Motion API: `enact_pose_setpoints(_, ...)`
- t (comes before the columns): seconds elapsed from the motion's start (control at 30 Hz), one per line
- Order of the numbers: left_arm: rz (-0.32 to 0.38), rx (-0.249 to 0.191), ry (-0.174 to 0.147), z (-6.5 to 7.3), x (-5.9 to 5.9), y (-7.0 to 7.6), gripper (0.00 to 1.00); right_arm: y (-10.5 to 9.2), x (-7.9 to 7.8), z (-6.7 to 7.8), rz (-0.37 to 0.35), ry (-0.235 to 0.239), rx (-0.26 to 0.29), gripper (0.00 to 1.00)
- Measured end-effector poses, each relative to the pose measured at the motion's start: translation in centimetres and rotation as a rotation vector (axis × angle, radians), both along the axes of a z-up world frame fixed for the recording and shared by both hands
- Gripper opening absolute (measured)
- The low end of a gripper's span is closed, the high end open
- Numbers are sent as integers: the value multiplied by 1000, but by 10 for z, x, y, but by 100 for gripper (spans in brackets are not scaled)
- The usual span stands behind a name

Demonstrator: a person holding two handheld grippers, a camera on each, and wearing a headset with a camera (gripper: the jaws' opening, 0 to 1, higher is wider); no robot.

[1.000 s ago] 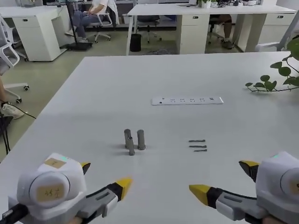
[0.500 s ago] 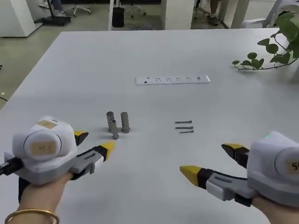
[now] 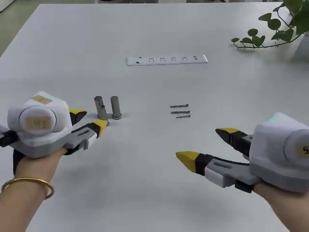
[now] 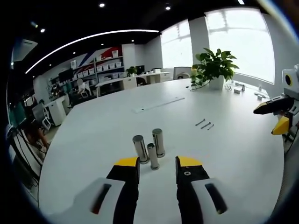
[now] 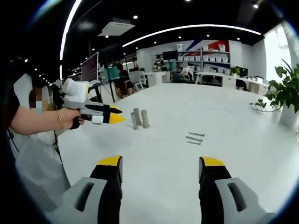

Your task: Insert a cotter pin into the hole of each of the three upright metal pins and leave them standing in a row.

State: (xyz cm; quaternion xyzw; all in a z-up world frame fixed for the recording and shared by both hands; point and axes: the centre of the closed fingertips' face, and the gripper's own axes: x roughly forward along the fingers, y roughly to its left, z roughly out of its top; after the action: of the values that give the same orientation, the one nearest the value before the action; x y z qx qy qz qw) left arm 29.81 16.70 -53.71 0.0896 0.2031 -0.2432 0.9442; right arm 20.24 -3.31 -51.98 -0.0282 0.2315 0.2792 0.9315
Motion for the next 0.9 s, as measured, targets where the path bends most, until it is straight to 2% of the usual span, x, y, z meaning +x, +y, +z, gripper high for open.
enact_pose_setpoints(0.1, -14, -14, 11, -7, 7, -3, 26, 1, 2, 0, 2, -4, 4, 62)
enact_pose_setpoints(0.27, -17, -8, 21, -17, 16, -2, 24, -2, 6, -1, -6, 4, 14, 62)
enact_pose_setpoints(0.63, -57, -6, -1, -23, 29, -9, 19, -7, 6, -9, -12, 7, -23, 59)
enact_pose_setpoints(0.9, -62, -11, 14, -28, 33, -9, 14, -5, 5, -11, -11, 6, -33, 59)
